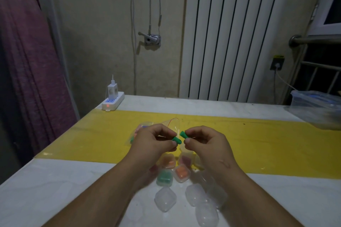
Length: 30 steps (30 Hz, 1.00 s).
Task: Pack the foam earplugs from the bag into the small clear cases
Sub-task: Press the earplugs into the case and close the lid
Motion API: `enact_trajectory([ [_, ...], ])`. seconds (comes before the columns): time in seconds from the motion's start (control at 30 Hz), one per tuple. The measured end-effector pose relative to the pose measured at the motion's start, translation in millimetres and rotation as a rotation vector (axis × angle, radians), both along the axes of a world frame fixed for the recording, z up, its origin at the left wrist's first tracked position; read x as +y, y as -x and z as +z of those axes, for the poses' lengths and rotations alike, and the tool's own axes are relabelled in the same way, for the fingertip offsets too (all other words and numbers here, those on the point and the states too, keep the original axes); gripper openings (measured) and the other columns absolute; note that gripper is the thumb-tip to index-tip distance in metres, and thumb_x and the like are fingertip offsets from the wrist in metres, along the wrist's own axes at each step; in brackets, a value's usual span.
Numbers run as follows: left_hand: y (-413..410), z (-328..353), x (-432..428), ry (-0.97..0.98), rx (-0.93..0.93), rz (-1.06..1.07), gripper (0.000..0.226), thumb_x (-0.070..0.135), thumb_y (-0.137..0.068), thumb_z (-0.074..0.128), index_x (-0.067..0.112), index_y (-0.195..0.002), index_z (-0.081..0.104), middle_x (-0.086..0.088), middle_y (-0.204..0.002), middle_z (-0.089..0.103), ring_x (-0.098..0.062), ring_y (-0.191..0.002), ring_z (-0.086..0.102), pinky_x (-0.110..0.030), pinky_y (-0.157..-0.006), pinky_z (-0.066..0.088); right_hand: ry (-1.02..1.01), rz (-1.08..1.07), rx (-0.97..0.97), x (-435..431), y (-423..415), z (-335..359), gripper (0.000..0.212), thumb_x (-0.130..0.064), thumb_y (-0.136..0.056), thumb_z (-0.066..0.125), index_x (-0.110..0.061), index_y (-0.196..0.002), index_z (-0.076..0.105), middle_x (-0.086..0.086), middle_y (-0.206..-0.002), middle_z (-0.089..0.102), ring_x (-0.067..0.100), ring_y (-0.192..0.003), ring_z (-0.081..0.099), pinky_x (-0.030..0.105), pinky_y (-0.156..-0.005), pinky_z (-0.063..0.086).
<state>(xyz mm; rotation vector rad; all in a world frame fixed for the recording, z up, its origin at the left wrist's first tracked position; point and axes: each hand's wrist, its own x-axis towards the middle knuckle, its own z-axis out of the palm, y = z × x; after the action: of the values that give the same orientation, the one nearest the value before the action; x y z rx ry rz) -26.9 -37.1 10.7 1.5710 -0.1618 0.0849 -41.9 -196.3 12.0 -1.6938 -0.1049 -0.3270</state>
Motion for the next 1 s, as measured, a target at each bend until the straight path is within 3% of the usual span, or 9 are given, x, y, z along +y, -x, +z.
enact_trajectory([
  [0.07,1.0,0.5,-1.9,0.010,-0.011,-0.005,0.024,-0.017,-0.075,0.069,0.004,-0.087,0.069,-0.008,-0.077,0.068,-0.022,-0.069,0.069,-0.039,-0.075,0.059,-0.016,0.003,-0.014,1.0,-0.4,-0.6,0.022,0.005,-0.082,0.070,-0.017,-0.084,0.071,0.002,-0.078,0.073,0.010,-0.066,0.066,0.023,-0.065,0.055],
  [0.17,0.7,0.5,-1.8,-0.004,-0.042,-0.008,0.027,-0.018,-0.072,0.070,0.007,-0.081,0.066,-0.008,-0.075,0.066,-0.024,-0.071,0.068,-0.050,-0.081,0.057,-0.001,0.004,-0.029,0.7,-0.9,-0.9,0.020,0.002,-0.082,0.071,-0.017,-0.082,0.071,-0.001,-0.077,0.073,0.004,-0.066,0.065,0.023,-0.066,0.054],
  [0.33,-1.4,-2.9,-1.7,-0.005,-0.059,-0.007,0.029,-0.017,-0.070,0.073,0.010,-0.073,0.061,-0.006,-0.068,0.063,-0.024,-0.070,0.066,-0.053,-0.082,0.056,0.024,0.013,-0.014,2.4,-2.2,-2.6,0.024,0.002,-0.083,0.070,-0.021,-0.076,0.071,-0.004,-0.073,0.073,0.002,-0.067,0.065,0.022,-0.067,0.054],
  [0.53,1.6,-3.9,-2.8,0.079,0.010,-0.054,0.026,-0.015,-0.073,0.070,0.008,-0.076,0.060,-0.014,-0.068,0.066,-0.027,-0.069,0.067,-0.042,-0.074,0.052,0.018,0.038,0.018,5.5,-1.4,-4.2,0.019,0.001,-0.082,0.072,-0.017,-0.082,0.070,-0.002,-0.076,0.073,0.006,-0.066,0.065,0.019,-0.058,0.053],
  [0.7,1.9,0.0,-2.7,-0.496,-0.235,0.005,0.022,0.010,-0.077,0.076,0.027,-0.073,0.062,0.018,-0.066,0.061,0.001,-0.059,0.052,-0.018,-0.059,0.046,0.059,-0.096,-0.003,-6.5,-7.5,-2.7,0.018,-0.001,-0.083,0.070,-0.019,-0.084,0.068,0.001,-0.079,0.072,0.018,-0.070,0.069,0.038,-0.072,0.060],
  [0.8,9.6,1.9,-7.5,-0.784,-0.427,-0.165,0.010,0.040,-0.077,0.074,0.032,-0.081,0.070,0.016,-0.081,0.063,0.000,-0.078,0.054,-0.027,-0.073,0.049,0.049,-0.150,-0.012,-12.4,-11.3,-2.8,0.020,-0.001,-0.082,0.070,-0.020,-0.083,0.068,0.002,-0.076,0.070,0.017,-0.067,0.068,0.041,-0.073,0.060],
  [0.87,12.3,1.4,-12.1,-0.936,-0.521,-0.289,0.030,0.058,-0.073,0.069,0.034,-0.091,0.075,0.011,-0.082,0.063,-0.004,-0.084,0.051,-0.032,-0.078,0.046,0.046,-0.174,-0.012,-14.0,-12.7,-3.4,0.021,0.000,-0.083,0.070,-0.021,-0.082,0.067,0.003,-0.076,0.070,0.017,-0.067,0.066,0.041,-0.073,0.059],
  [1.0,14.4,0.8,-15.2,-1.124,-0.560,-0.453,0.041,0.058,-0.074,0.072,0.035,-0.108,0.073,0.012,-0.084,0.051,-0.008,-0.090,0.040,-0.024,-0.079,0.035,0.052,-0.206,-0.003,-17.1,-13.8,-4.5,0.021,-0.001,-0.083,0.069,-0.021,-0.080,0.067,0.007,-0.079,0.071,0.022,-0.070,0.066,0.047,-0.074,0.058],
])
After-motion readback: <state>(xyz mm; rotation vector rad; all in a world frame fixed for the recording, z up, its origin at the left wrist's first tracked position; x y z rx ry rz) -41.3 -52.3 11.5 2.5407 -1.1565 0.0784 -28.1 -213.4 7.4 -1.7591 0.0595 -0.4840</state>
